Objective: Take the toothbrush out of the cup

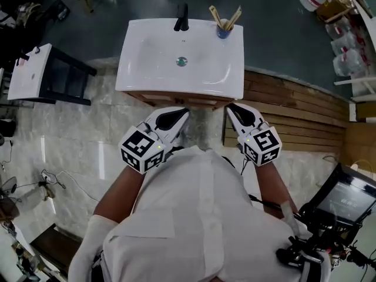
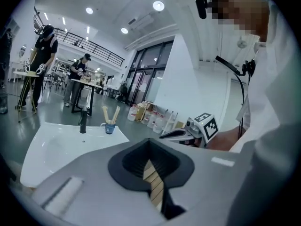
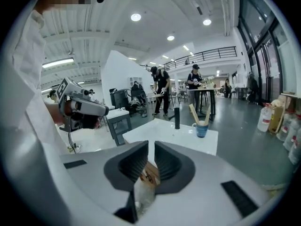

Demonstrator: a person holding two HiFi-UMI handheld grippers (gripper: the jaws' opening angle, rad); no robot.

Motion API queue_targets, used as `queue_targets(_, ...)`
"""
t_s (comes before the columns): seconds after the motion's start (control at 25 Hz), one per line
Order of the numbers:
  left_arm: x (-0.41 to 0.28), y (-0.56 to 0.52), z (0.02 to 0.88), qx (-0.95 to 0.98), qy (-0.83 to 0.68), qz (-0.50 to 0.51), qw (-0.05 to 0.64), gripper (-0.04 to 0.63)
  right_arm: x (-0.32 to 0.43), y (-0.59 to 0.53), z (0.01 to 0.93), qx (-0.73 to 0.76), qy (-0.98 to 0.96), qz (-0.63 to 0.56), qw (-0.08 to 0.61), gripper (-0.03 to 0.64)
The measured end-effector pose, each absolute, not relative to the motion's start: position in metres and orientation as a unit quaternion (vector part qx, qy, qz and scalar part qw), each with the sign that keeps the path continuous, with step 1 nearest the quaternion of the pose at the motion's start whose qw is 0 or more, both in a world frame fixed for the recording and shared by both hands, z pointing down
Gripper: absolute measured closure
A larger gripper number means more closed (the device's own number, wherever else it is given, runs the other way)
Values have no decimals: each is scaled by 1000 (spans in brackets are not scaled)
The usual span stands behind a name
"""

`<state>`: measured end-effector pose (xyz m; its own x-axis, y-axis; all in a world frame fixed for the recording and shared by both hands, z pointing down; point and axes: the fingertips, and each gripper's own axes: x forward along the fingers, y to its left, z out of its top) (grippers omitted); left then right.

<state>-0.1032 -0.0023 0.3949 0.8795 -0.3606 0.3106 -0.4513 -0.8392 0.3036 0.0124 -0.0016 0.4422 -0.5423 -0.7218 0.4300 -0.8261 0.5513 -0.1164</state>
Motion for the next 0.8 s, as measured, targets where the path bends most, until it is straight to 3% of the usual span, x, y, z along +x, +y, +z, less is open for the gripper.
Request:
queue_targets(0.32,-136,-59,408,949,-212,118,201,589,9,-70,448,500,-835,161,165,584)
queue_targets(0.8,-89,-124,398,936,-269,110,200,589,113,-208,450,537,-818,144,147,486)
